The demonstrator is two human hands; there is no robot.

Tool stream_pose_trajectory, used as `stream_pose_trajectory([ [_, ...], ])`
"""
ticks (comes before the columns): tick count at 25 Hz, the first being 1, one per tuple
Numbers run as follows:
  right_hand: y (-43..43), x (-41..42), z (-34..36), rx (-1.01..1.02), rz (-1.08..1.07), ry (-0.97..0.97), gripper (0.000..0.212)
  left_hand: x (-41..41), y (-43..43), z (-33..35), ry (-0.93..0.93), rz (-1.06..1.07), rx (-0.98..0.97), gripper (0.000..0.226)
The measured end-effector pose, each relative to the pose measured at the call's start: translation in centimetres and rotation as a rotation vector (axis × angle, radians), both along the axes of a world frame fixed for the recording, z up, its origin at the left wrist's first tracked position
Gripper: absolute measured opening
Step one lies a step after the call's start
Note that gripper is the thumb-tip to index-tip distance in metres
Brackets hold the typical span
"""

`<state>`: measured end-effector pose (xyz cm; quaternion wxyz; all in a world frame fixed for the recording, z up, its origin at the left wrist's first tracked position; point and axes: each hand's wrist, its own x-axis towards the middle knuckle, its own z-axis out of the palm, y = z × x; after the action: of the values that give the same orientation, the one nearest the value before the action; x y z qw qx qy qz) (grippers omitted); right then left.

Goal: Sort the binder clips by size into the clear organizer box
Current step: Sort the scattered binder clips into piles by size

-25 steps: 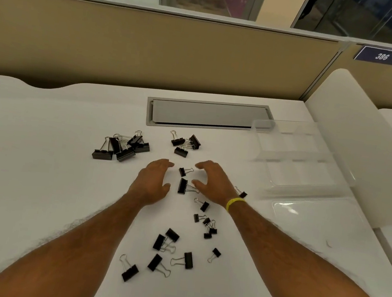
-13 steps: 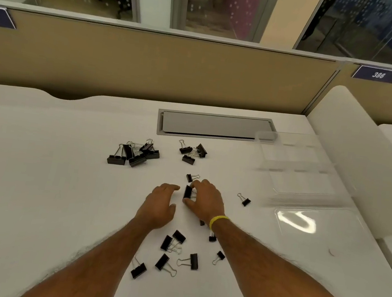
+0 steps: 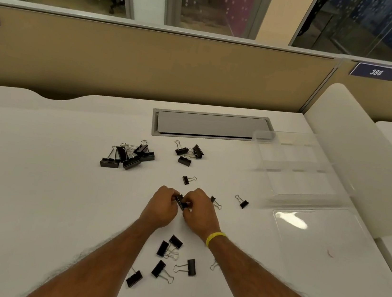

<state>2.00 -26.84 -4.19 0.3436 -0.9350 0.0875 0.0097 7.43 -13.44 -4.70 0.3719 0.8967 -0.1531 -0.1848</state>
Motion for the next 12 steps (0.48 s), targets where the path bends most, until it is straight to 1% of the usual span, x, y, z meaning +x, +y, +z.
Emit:
stream_pose_trajectory([
  [3,0.7,-0.4,0.1,0.06,-0.069,-0.002,0.02,0.0,-0.1,0.0,-0.005,0.05,-0.033,0.017],
  [6,1.2,-0.5,0.0,-0.016,-0.049,0.043,0.031,-0.1,-0.2,0.1,0.01,0.07,-0.02,0.014],
  [7,1.2,-0.4,0.0,-0.07,-0.024,0.062,0.032,-0.1,-0.2,0.0,0.015,0.074,-0.005,0.015],
  [9,1.2,-0.1,0.0,-0.161,0.016,0.105,0.024,-0.2,-0.1,-0.3,0.027,0.074,0.019,0.021],
  [12,1.3,-0.1,0.5,-0.222,0.051,0.131,0.022,-0.4,0.1,-0.1,0.025,0.083,0.02,0.024],
])
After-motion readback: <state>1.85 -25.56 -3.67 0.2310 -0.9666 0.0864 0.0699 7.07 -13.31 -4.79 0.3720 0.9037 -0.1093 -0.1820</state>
